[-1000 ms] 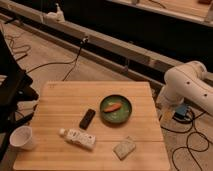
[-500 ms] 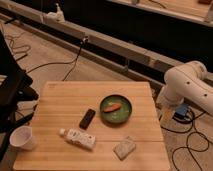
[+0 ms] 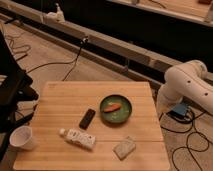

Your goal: Push the eraser across the table

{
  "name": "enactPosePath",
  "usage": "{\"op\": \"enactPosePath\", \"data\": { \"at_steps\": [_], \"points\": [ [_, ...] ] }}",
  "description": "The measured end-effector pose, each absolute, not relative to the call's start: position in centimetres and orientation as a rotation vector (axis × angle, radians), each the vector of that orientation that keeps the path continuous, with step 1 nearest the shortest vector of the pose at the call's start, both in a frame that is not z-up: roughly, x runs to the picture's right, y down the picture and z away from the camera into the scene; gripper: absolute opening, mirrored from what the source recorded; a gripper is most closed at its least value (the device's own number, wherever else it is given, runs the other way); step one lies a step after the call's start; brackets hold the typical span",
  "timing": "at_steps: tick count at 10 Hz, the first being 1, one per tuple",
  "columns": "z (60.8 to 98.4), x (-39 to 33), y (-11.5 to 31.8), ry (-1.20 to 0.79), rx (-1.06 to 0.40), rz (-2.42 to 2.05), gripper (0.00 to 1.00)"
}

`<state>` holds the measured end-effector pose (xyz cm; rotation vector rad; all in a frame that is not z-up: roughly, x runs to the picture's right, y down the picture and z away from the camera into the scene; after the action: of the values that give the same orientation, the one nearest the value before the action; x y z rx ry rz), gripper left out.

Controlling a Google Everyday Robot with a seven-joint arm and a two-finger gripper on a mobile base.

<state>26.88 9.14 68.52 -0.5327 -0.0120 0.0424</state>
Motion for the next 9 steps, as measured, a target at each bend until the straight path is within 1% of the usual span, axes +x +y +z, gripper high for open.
{"op": "enactPosePath", "data": {
  "at_steps": [1, 2, 4, 6, 9],
  "points": [
    [68.9, 25.4, 8.3, -0.033, -0.521, 0.028, 0.00],
    [69.3, 24.3, 7.9, -0.049, -0.518, 0.018, 0.00],
    [70.9, 19.5, 7.1, -0.127, -0.524, 0.013, 0.00],
    [72.5, 13.9, 7.3, -0.221, -0.560, 0.014, 0.00],
    [73.3, 6.1, 8.3, -0.332, -0.615, -0.025, 0.00]
  ]
}}
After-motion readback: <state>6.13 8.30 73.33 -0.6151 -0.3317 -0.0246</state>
